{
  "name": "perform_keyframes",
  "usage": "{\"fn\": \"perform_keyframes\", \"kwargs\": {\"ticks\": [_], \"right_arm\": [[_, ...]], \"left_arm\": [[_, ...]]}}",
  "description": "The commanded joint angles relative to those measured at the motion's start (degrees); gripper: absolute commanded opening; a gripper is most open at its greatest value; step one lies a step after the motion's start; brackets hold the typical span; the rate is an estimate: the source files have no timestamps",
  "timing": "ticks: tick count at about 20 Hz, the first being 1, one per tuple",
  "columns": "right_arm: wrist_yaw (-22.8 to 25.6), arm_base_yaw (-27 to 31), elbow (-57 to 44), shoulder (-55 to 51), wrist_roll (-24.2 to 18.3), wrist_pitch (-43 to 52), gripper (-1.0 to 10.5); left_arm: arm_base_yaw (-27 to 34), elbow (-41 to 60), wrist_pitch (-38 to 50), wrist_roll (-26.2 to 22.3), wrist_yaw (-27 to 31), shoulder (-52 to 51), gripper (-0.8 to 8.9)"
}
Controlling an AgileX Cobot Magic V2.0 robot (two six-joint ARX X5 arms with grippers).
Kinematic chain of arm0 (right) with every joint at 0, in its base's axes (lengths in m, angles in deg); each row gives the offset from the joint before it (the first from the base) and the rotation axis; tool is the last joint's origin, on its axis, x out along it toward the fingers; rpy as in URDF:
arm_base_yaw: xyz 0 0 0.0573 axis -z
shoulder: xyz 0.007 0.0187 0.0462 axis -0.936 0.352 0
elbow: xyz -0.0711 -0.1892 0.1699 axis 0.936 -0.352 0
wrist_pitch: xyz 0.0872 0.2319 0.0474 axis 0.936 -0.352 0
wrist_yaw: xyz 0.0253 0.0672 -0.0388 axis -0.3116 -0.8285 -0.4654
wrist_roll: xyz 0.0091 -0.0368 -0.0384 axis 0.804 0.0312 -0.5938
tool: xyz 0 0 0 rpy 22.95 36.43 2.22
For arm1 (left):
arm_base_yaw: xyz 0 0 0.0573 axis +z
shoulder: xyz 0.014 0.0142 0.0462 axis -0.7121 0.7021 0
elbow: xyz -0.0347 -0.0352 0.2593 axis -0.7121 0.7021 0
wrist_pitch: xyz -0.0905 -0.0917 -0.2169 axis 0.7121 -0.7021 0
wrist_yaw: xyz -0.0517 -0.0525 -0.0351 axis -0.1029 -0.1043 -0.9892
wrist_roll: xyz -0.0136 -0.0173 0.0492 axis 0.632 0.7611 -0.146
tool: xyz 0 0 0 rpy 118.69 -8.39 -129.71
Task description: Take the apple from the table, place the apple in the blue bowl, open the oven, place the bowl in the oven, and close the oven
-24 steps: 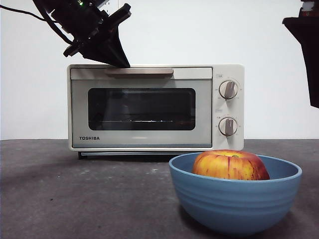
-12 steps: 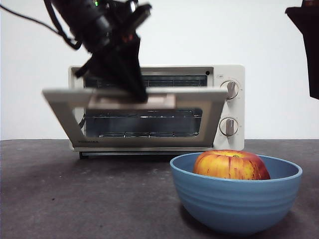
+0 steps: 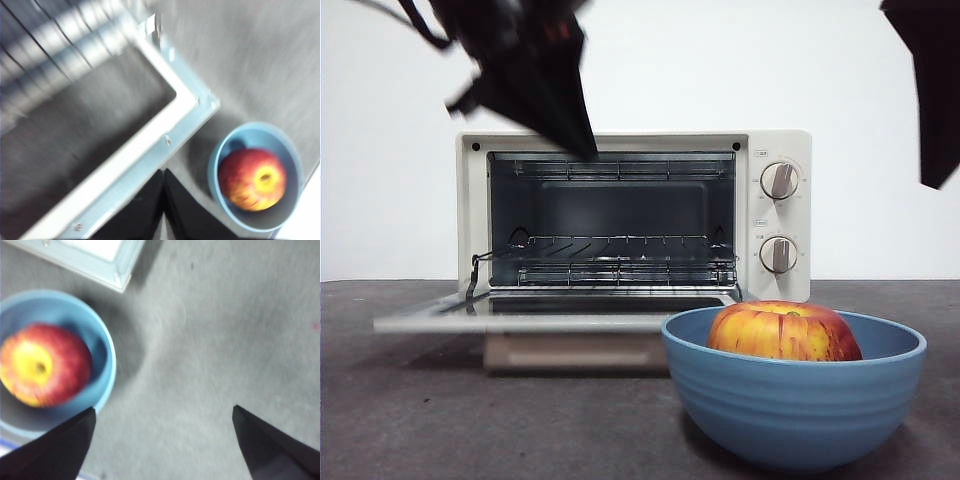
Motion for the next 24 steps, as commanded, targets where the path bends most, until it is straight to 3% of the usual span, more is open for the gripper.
{"fn": "perform_keyframes", "kwargs": {"ticks": [1, 8, 14, 19, 24], "right_arm": [[-1.2, 0.4, 0.2, 0.5, 0.6, 2.4, 4.1], [-10.8, 6.0, -9.0, 0.6, -0.5, 13.0, 4.0], [-23.0, 12.5, -15.8, 2.0, -1.3, 23.1, 3.6], [-25.3, 12.2, -16.2, 8.8, -1.7, 27.5, 2.9], [-25.4, 11.9, -16.2, 13.7, -2.0, 29.4, 1.6]], "left_arm": [[1.8, -0.9, 0.4, 0.2, 0.1, -4.5, 0.07], [9.2, 4.8, -0.3, 1.2, -0.3, -21.0, 0.07], [10.5, 20.4, 0.6, 4.8, -0.7, -35.8, 0.07], [10.5, 24.3, -1.2, 6.8, -0.7, -43.5, 0.07], [10.5, 24.3, -1.4, 8.0, -0.7, -46.2, 0.07]]}}
